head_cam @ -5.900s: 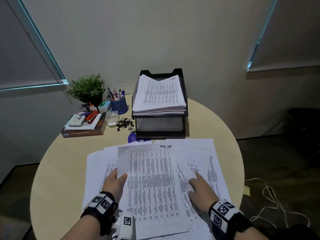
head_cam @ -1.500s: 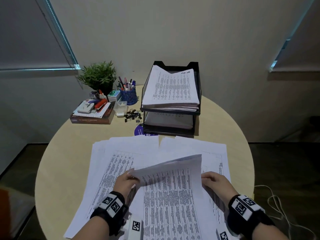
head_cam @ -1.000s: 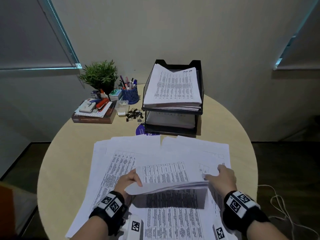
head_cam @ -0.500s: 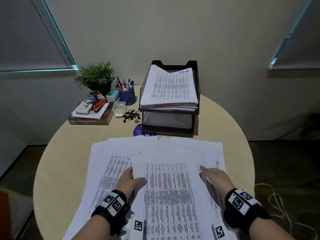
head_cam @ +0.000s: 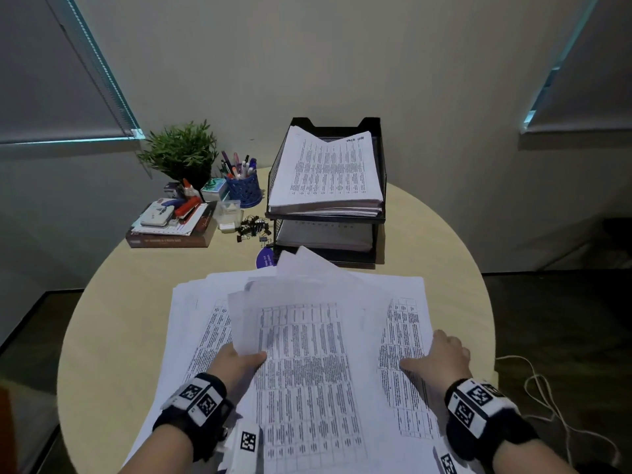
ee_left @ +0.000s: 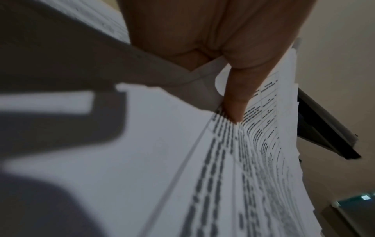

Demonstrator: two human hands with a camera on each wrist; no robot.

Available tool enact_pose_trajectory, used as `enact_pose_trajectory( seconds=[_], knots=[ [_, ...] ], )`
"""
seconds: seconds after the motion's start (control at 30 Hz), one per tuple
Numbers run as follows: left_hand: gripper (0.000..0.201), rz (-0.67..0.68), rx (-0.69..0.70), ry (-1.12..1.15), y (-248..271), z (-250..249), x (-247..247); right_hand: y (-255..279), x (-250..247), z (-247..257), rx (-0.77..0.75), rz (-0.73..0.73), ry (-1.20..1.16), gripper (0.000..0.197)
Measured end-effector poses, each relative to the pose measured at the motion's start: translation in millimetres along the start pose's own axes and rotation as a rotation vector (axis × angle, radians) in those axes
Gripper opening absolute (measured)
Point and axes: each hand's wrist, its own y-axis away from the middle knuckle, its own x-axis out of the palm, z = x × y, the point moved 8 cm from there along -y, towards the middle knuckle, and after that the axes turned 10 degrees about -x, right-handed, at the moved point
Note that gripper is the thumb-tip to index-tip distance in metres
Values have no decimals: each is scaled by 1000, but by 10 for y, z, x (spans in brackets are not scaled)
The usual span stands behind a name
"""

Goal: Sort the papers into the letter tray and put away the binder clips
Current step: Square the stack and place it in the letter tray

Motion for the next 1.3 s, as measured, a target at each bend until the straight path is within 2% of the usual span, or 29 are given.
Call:
enact_pose_trajectory(
  seconds=[0.07,0.13,0.23,0.3,0.4,0.5,0.6,0.7,0.9,1.1,1.3],
  knots=[
    [37,-54,-11,40,-35,7,-151,36,52,28,10,15,86,96],
    [38,-114,-49,33,-62,41,-309,48,85,63,21,21,140,101],
    [41,-138,-67,-3,-135,103,-491,43,107,98,59,16,13,102],
    [46,-140,-50,-16,-159,111,-571,39,137,112,56,27,-110,95],
    [46,-111,-27,-58,-178,114,-616,42,188,63,11,-5,-277,67],
    [42,-70,27,-82,-264,106,-645,109,105,-39,15,-115,-481,34],
    [46,56,51,-70,-386,95,-624,242,-163,-13,-27,-219,-490,22],
    [62,188,83,-57,-582,118,-630,418,-536,138,-104,-287,-468,17],
    [51,201,157,-76,-553,-20,-716,661,-1215,332,-126,-407,-529,18],
    [47,248,136,-11,-524,33,-702,819,-1248,614,-186,-398,-555,14],
    [41,227,197,-113,-579,57,-786,925,-1391,745,-222,-515,-614,18]
  ],
)
